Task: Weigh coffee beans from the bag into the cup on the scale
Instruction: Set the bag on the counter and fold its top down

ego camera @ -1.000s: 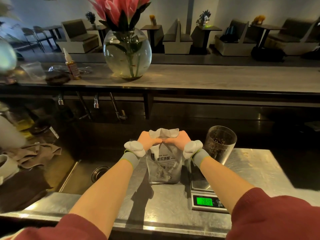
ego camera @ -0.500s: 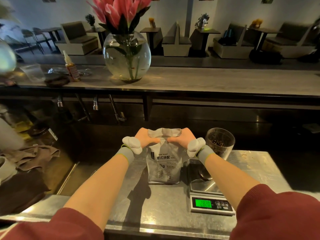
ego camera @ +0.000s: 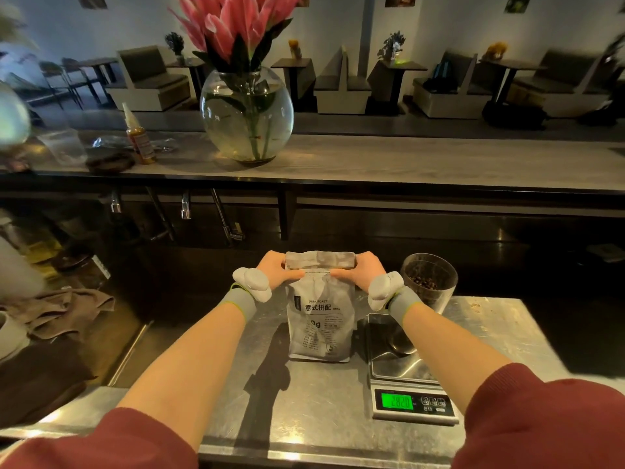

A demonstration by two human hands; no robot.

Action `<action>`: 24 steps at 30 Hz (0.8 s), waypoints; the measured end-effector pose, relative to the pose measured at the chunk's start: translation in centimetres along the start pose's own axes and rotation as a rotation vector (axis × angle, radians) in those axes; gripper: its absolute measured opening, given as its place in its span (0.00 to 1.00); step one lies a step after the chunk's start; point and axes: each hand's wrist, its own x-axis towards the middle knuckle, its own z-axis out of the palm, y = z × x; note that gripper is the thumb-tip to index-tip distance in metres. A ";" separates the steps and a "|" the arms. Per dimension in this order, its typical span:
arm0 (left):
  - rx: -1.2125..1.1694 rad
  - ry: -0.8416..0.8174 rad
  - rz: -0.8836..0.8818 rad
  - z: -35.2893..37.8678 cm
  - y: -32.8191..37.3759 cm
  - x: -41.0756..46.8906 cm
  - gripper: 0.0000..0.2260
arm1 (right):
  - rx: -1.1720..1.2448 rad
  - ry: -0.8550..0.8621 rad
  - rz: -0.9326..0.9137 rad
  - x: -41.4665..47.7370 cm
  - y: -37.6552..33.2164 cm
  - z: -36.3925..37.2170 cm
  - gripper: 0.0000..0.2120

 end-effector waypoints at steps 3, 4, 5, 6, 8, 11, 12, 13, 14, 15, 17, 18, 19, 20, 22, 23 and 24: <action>0.019 0.052 -0.012 0.2 0.0 0.2 0.14 | -0.031 -0.009 -0.019 0.1 -0.1 -0.3 0.15; 0.014 0.081 -0.021 0.5 0.1 0.1 0.13 | -0.035 -0.005 -0.026 0.1 -0.1 -0.2 0.15; 0.007 0.116 -0.024 0.9 0.0 0.1 0.13 | -0.037 0.002 -0.033 0.1 -0.1 -0.1 0.15; -0.005 0.146 -0.028 1.2 -0.1 0.1 0.14 | -0.040 0.011 -0.036 0.1 -0.1 0.0 0.15; -0.024 0.176 -0.032 1.4 -0.5 0.0 0.15 | -0.033 0.030 -0.034 -0.1 -0.2 0.3 0.15; -0.063 0.150 -0.016 1.2 -0.8 0.1 0.14 | -0.007 0.040 -0.038 -0.4 -0.4 0.3 0.13; -0.076 0.130 -0.012 1.0 -0.8 0.1 0.13 | 0.016 0.038 -0.040 -0.4 -0.3 0.3 0.13; -0.074 0.112 -0.004 0.8 -0.8 0.1 0.13 | 0.038 0.034 -0.041 -0.5 -0.2 0.2 0.12; -0.068 0.096 0.000 0.6 -0.8 0.1 0.13 | 0.055 0.030 -0.042 -0.6 -0.2 0.2 0.11; -0.064 0.081 0.005 0.4 -0.8 0.1 0.13 | 0.067 0.024 -0.043 -0.8 -0.2 0.1 0.11; -0.063 0.050 0.006 0.2 -0.7 -0.1 0.13 | 0.081 0.015 -0.045 -1.1 -0.2 0.2 0.12; -0.055 0.036 0.008 0.2 -0.6 -0.2 0.13 | 0.078 0.017 -0.051 -1.3 -0.4 0.3 0.11; -0.034 0.023 0.014 0.2 -0.4 -0.4 0.13 | 0.068 0.018 -0.057 -1.7 -0.5 0.3 0.08; -0.009 0.021 0.015 0.2 -0.2 -0.3 0.13 | 0.060 0.014 -0.073 -1.7 -0.6 0.3 0.04; 0.072 0.022 0.030 0.1 0.3 -0.3 0.15 | 0.063 0.015 -0.099 -2.2 -0.8 0.4 0.05; 0.109 0.010 0.052 0.2 0.6 -0.5 0.17 | 0.077 0.006 -0.097 -2.5 -0.9 0.6 0.04; 0.136 -0.012 0.074 0.3 0.8 -0.6 0.19 | 0.096 -0.003 -0.105 -2.7 -1.0 0.8 0.05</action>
